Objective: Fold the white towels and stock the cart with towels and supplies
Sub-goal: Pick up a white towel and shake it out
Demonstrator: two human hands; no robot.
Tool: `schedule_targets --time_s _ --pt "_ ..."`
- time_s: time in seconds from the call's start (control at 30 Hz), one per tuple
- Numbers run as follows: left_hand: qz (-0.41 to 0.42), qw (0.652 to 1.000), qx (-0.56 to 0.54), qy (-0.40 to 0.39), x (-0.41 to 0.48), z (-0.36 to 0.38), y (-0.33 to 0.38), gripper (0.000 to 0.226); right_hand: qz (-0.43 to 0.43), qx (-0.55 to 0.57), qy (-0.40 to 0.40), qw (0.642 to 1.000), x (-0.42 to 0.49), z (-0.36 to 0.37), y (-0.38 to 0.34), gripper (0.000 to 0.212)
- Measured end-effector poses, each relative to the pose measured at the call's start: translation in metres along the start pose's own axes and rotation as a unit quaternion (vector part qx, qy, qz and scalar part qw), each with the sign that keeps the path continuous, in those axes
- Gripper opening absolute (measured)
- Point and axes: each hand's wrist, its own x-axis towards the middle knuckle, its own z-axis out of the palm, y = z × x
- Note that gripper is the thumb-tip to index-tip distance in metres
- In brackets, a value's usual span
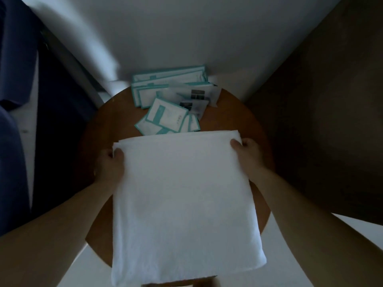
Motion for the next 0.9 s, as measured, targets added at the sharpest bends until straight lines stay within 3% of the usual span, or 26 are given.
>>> schedule_targets --time_s 0.1,0.2,0.27,0.37,0.47,0.57,0.77,0.9 --pt "0.026 1.000 0.013 0.011 0.006 0.000 -0.006 0.044 -0.014 -0.040 0.021 0.999 -0.005 0.004 0.004 0.050" --pt "0.146 0.980 0.117 0.070 -0.009 -0.007 -0.011 0.053 -0.123 -0.220 0.094 0.963 -0.028 0.000 0.014 0.068" --pt "0.256 0.942 0.204 0.075 -0.032 -0.006 -0.020 0.064 -0.240 -0.297 0.107 0.918 -0.054 0.003 0.024 0.070" --pt "0.390 0.870 0.301 0.007 -0.070 0.008 -0.044 0.070 -0.337 -0.383 0.026 0.860 -0.089 0.020 0.045 0.071" --pt "0.400 0.850 0.339 -0.052 -0.096 0.023 -0.073 0.068 -0.341 -0.474 -0.055 0.810 -0.101 0.032 0.073 0.071" --pt "0.391 0.846 0.359 -0.046 -0.094 0.030 -0.095 0.069 -0.326 -0.532 -0.065 0.779 -0.092 0.031 0.086 0.071" --pt "0.431 0.843 0.321 -0.018 -0.078 0.044 -0.114 0.068 -0.347 -0.541 -0.018 0.766 -0.074 0.039 0.112 0.069" --pt "0.421 0.852 0.310 -0.017 -0.084 0.041 -0.116 0.070 -0.340 -0.520 -0.011 0.783 -0.084 0.038 0.112 0.070"
